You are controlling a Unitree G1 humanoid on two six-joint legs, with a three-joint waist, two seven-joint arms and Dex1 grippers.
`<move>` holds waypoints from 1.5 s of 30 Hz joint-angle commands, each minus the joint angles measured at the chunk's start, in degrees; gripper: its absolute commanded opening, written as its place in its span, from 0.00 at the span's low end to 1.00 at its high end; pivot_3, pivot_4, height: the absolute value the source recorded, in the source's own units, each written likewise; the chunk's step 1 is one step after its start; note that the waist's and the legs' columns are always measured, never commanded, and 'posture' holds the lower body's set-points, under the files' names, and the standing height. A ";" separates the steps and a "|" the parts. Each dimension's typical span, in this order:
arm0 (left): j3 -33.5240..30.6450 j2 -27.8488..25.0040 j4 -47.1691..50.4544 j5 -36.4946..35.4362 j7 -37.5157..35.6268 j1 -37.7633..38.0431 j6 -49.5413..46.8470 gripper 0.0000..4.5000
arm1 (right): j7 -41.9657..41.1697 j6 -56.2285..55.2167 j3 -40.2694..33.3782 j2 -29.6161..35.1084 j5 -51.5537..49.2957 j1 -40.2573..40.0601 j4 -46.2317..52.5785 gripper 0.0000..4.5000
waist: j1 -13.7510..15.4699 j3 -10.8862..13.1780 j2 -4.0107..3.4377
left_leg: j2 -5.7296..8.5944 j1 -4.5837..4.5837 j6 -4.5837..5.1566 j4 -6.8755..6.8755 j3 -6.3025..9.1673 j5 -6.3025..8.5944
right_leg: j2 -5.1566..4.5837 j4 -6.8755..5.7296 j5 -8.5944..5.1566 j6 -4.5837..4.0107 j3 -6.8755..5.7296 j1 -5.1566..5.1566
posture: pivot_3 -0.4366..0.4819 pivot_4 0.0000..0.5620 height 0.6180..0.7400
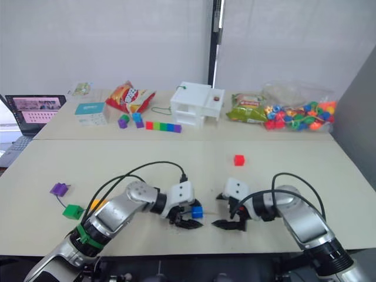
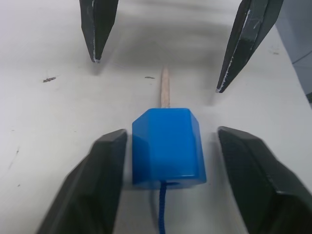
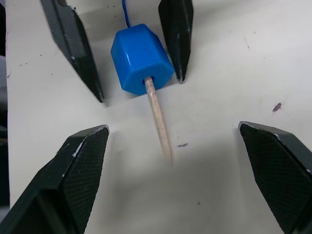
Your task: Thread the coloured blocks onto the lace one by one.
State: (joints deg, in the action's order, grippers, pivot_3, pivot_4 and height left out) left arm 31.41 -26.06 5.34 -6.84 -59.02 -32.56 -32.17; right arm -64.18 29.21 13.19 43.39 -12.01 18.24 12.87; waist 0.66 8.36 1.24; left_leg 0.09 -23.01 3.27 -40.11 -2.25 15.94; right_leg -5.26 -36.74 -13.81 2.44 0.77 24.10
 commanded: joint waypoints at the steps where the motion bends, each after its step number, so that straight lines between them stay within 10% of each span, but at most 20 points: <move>1: 1.58 -0.62 -0.73 0.90 -1.93 0.40 0.33 0.36 | 0.67 -1.95 0.55 -0.38 0.78 -0.13 0.00 1.00 | 0.00 0.00 0.00 | 0.00 0.00 0.00 0.00 0.00 0.00 | 0.00 0.00 0.00 0.00 0.00 0.00 | 0.48 0.27 1.00; 16: 1.28 -1.71 -0.60 2.06 -3.36 0.54 0.58 0.29 | -0.54 -6.12 1.52 0.14 1.85 -1.87 -1.74 0.00 | -0.01 0.00 0.00 | -0.01 0.07 0.00 0.00 0.00 0.00 | 0.01 0.00 0.00 0.00 0.00 -0.06 | 0.48 0.27 1.00; 25: -5.99 -9.41 3.17 -0.43 -4.08 5.69 1.81 0.29 | -1.12 -5.67 1.04 -0.40 0.61 -1.14 -0.69 0.00 | -0.89 0.00 -0.01 | -0.07 0.10 0.00 0.06 0.00 0.00 | 0.06 -0.04 -0.01 -0.02 0.03 -0.01 | 0.48 0.27 1.00; 33: -19.77 -35.45 -3.44 0.02 -11.42 20.06 14.73 0.29 | -2.36 -5.08 1.80 -0.53 0.72 0.92 0.03 0.00 | -2.91 -0.01 -0.03 | -0.46 0.58 -0.05 0.45 -0.13 -0.01 | 0.22 -0.11 -0.18 -0.41 0.05 -0.11 | 0.48 0.27 1.00; 41: -27.73 -39.54 -11.04 -1.25 -9.66 25.53 23.23 0.29 | -3.58 -5.96 2.61 -0.67 1.17 1.76 -0.95 0.00 | -2.56 -0.09 -0.21 | -0.50 0.80 -0.07 0.71 -0.41 -0.01 | 0.16 -0.22 -0.22 -0.46 0.07 -0.10 | 0.48 0.27 1.00; 45: -30.85 -36.97 -4.53 -7.93 -10.69 25.24 15.49 0.66 | -3.86 -5.69 2.97 -0.92 1.24 2.51 -1.04 0.00 | -2.37 -0.08 -0.20 | -0.52 0.69 -0.07 0.71 -0.49 -0.01 | 0.16 -0.26 -0.22 -0.47 0.07 0.03 | 0.48 0.27 1.00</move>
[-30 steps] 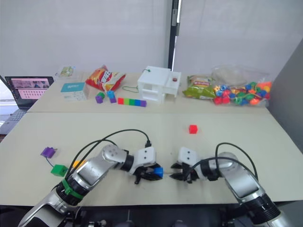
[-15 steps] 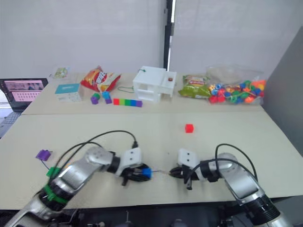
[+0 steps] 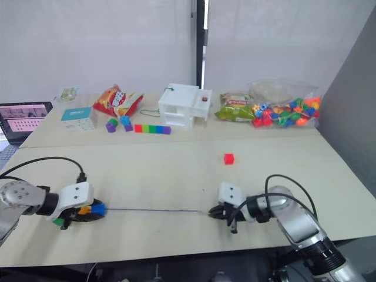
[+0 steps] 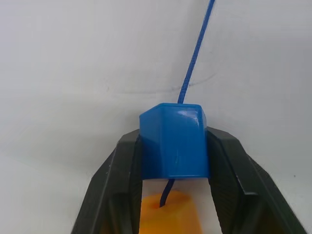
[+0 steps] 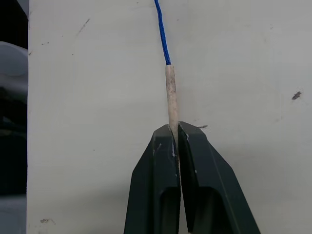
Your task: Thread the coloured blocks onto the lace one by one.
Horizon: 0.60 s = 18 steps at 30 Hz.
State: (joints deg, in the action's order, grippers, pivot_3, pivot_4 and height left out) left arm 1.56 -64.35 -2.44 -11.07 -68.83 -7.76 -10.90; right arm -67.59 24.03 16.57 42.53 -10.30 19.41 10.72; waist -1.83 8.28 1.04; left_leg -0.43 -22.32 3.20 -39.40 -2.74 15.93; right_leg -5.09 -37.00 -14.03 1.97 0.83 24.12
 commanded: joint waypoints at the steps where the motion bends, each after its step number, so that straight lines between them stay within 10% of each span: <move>1: -1.53 2.51 5.30 -5.79 -0.68 -0.44 -8.18 0.74 | -0.50 -0.29 -0.26 -0.12 -0.54 1.52 1.25 0.00 | 0.34 0.00 0.00 | 0.01 -0.02 0.00 0.00 -0.01 0.00 | -0.02 0.01 0.00 0.00 0.00 0.01 | 0.48 0.27 1.00; 5: -1.53 7.20 12.33 -10.54 1.26 -4.23 -15.64 0.99 | -0.44 0.58 0.40 -0.67 -0.61 2.42 1.61 0.00 | 1.51 0.11 0.17 | 0.07 -0.20 0.00 -0.13 -0.02 0.00 | -0.08 0.04 0.03 0.07 -0.05 0.06 | 0.48 0.27 1.00; 11: 8.78 19.06 22.82 -10.76 6.44 -10.36 -22.47 0.99 | -0.15 1.16 1.93 -1.76 0.24 4.05 1.16 0.00 | 2.60 0.10 0.18 | 0.28 -0.53 0.00 -0.50 0.17 0.00 | -0.19 0.09 0.18 0.32 -0.07 0.06 | 0.48 0.27 1.00; 18: 23.30 31.22 12.73 2.83 11.25 -18.55 -13.52 0.99 | -0.63 1.35 3.27 -1.25 0.77 4.89 1.32 0.00 | 2.55 0.11 0.20 | 0.50 -0.54 0.02 -0.54 0.20 -0.01 | -0.17 0.19 0.21 0.37 -0.06 0.02 | 0.48 0.27 1.00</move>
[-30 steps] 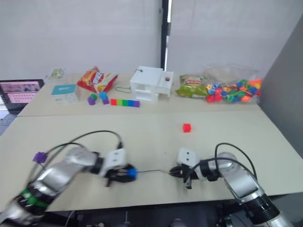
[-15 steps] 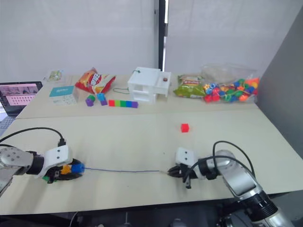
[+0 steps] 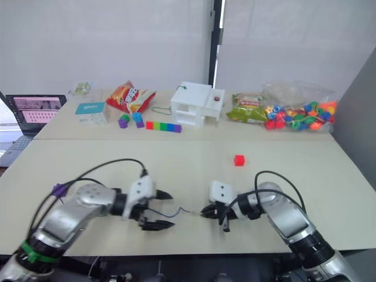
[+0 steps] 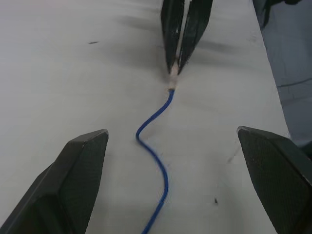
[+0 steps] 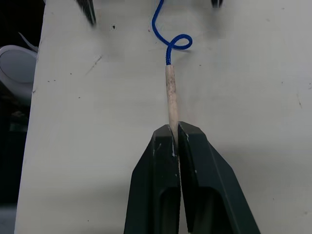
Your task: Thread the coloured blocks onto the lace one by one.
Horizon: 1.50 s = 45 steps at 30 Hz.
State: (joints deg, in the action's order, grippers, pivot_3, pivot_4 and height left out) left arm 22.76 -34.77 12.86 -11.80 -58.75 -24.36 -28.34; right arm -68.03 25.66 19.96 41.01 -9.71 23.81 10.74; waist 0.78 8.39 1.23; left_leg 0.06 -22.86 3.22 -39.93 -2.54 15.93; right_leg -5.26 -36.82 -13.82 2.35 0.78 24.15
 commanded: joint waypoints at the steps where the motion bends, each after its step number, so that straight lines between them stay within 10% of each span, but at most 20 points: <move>1: 2.59 2.17 -3.52 4.21 0.94 -2.25 4.85 0.99 | -0.20 -0.30 -0.08 0.27 0.22 0.52 1.22 0.00 | -0.14 0.00 0.00 | 0.00 -0.01 0.00 -0.01 0.00 0.00 | 0.02 0.02 0.00 0.00 0.00 0.01 | 0.48 0.27 1.00; 6: 3.33 4.67 -6.94 4.67 -0.64 -3.20 6.73 0.99 | -0.20 -0.04 -0.03 0.35 0.24 0.47 1.51 0.00 | -0.33 0.00 -0.01 | -0.03 -0.02 0.01 0.00 0.05 0.00 | 0.04 0.02 0.00 0.00 0.03 0.06 | 0.48 0.27 1.00; 20: 2.22 7.55 -7.10 4.23 -1.79 -3.85 5.61 0.01 | 0.05 0.32 0.06 0.54 0.41 0.31 1.59 0.00 | -0.11 0.00 -0.01 | -0.02 -0.06 0.03 -0.12 0.09 0.02 | -0.02 0.02 0.01 0.04 0.01 0.02 | 0.48 0.27 1.00; 34: 0.44 7.59 -5.53 2.46 -2.58 -3.08 3.70 0.00 | 2.35 0.13 -1.47 -0.85 0.32 -1.33 2.63 0.00 | -0.10 0.00 -0.01 | -0.02 -0.07 0.03 -0.12 0.11 0.02 | -0.02 0.01 0.01 0.04 0.00 0.01 | 0.48 0.27 1.00; 45: -3.15 3.66 -2.70 0.48 -3.52 -0.76 1.53 0.00 | 19.10 13.66 -21.17 -6.12 -8.06 -8.75 9.32 0.84 | -0.04 -0.01 -0.01 | -0.03 -0.08 0.03 -0.10 0.16 0.02 | -0.04 0.01 0.01 0.04 -0.02 0.01 | 0.48 0.27 1.00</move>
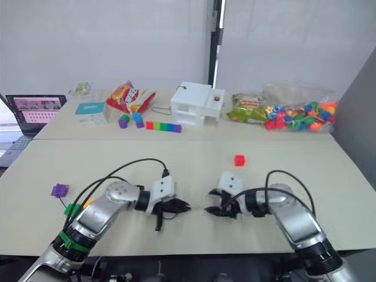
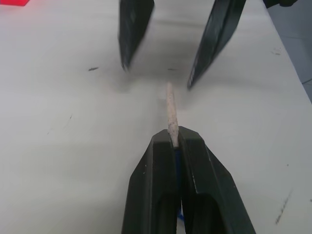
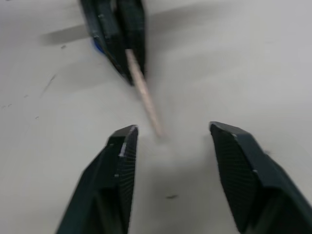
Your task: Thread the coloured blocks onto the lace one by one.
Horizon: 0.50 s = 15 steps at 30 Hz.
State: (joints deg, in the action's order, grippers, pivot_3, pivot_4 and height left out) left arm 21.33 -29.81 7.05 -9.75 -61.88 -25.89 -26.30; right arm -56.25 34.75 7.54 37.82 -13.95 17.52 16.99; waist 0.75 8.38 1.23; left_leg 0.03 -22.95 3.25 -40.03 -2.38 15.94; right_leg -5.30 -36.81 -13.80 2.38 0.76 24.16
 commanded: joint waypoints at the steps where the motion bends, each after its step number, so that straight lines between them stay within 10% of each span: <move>1: -2.07 -1.82 3.65 -1.68 -0.31 1.21 -0.92 0.00 | 11.45 5.83 -11.63 -4.93 -3.71 -3.88 3.49 0.93 | -0.01 0.00 0.00 | -0.01 0.01 0.00 0.01 0.03 0.00 | 0.00 0.00 0.00 0.00 -0.01 -0.01 | 0.48 0.27 1.00; 10: -3.11 -3.28 5.70 -2.62 0.88 2.77 -3.00 0.00 | 47.01 0.54 -14.60 -27.66 8.82 -10.08 5.84 0.99 | -0.44 -0.02 -0.04 | 0.02 0.02 -0.08 0.14 0.01 -0.04 | -0.02 -0.09 0.00 0.00 0.06 0.09 | 0.48 0.27 1.00; 15: -2.87 -3.25 5.96 -2.51 1.33 2.83 -3.23 0.00 | 53.05 -3.75 -13.33 -31.89 12.15 -5.88 -1.27 0.99 | -0.93 -0.01 -0.04 | 0.04 0.06 -0.14 0.15 0.00 -0.08 | -0.02 -0.14 0.00 0.00 0.07 0.08 | 0.48 0.27 1.00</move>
State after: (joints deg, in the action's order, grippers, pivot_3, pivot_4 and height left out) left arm 19.12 -33.11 11.01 -11.40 -60.79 -22.96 -29.17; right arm -4.66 33.45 -5.71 5.93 -2.90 10.71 16.14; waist -0.18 8.37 1.19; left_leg 0.08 -22.89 3.12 -39.88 -2.38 15.86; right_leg -5.32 -36.95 -13.80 2.38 0.83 24.25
